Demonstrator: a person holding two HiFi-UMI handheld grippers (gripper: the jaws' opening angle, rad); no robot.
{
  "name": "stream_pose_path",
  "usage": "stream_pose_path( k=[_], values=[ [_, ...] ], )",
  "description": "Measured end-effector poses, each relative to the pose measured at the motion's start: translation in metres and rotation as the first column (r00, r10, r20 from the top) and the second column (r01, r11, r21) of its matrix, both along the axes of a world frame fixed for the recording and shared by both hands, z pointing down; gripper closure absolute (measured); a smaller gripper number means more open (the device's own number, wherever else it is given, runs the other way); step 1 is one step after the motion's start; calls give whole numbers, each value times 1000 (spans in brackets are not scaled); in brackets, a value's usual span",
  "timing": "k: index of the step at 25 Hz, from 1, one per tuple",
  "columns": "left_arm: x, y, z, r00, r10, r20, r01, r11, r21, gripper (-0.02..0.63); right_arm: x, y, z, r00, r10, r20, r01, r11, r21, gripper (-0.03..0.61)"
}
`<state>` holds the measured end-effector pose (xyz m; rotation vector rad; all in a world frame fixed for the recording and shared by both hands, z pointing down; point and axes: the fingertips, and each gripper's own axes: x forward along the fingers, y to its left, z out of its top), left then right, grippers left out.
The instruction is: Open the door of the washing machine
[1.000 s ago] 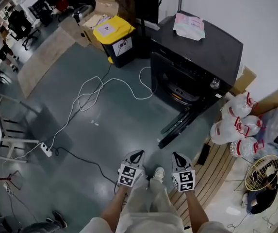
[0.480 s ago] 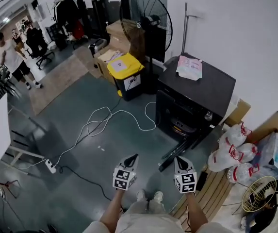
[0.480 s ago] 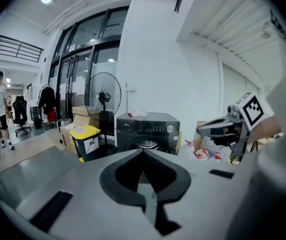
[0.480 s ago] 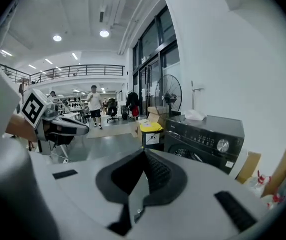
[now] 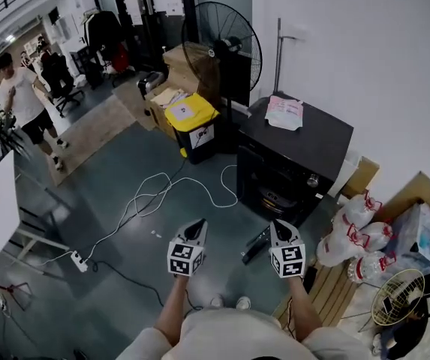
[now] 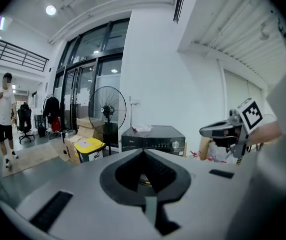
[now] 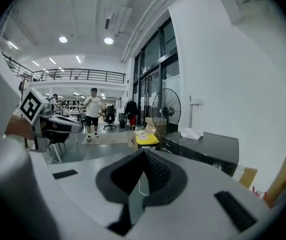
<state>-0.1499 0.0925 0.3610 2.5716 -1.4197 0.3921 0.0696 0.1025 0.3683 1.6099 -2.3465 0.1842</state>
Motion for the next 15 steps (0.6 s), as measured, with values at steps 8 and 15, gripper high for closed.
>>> stream_pose_path(
  k=[8,15],
  values=[
    [-3,-4,-15,1000,-14,-13,14,1000,23,606,12,7,-8,1000,24,-1,-24,1000,10,580],
    [-4,-1,-11,999,-21,-24,21,1000,3,606,20,10,-7,999,41,-1,-41,999,3,580]
  ],
)
